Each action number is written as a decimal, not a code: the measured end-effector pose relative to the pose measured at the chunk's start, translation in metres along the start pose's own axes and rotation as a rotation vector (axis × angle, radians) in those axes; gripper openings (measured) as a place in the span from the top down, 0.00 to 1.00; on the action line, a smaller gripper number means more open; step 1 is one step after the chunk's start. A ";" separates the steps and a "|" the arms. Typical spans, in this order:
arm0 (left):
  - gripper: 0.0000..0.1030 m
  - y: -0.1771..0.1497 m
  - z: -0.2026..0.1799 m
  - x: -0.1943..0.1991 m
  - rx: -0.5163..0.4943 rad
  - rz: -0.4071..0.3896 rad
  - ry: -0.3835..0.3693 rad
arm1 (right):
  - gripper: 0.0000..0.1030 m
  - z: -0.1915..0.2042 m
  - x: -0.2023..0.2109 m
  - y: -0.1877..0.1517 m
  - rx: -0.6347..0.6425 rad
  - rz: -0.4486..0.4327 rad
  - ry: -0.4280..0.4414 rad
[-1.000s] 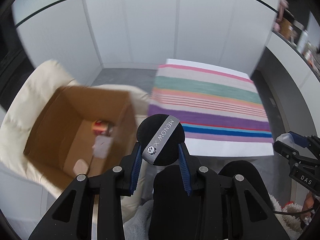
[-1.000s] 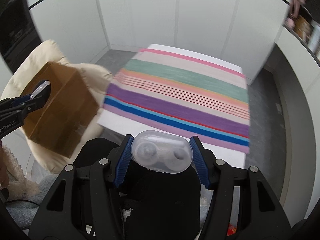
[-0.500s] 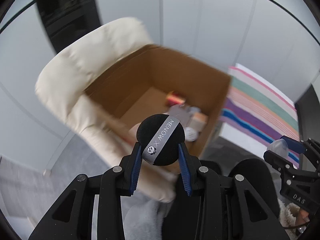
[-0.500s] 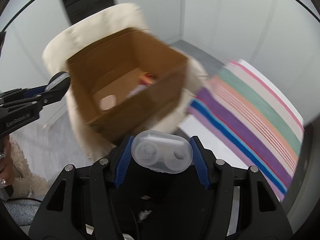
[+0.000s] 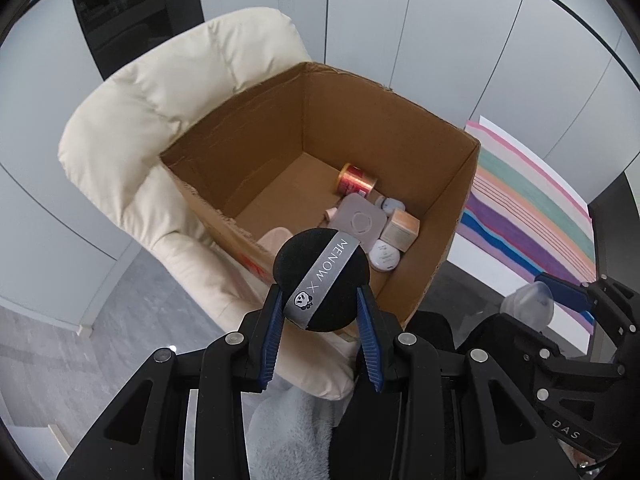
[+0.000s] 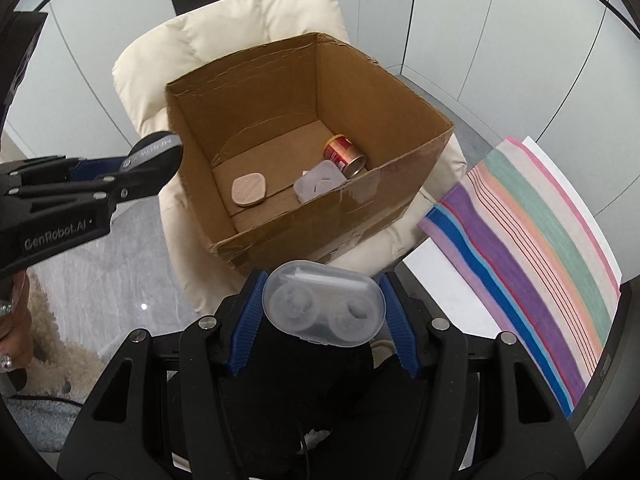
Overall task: Organize objects
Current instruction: 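Lift and carry the black puff case and clear oval case with both tools over the cardboard box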
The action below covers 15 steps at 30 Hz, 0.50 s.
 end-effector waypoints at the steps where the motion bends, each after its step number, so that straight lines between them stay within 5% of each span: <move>1: 0.65 0.004 -0.002 -0.004 -0.002 -0.001 0.000 | 0.41 -0.002 -0.004 0.002 -0.001 0.001 -0.002; 15: 0.64 0.084 0.005 -0.076 -0.021 -0.056 0.075 | 0.41 -0.039 -0.084 0.079 0.000 -0.031 -0.046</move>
Point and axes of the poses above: each gripper's, at about its wrist camera, not at the fingertips, and x roughly against the way its jaws point, z to its left, y to its top, the point moved 9 cm from there along -x, roughly the way its jaws point, and after that the axes turned 14 degrees about -z, right-handed, at the moved point
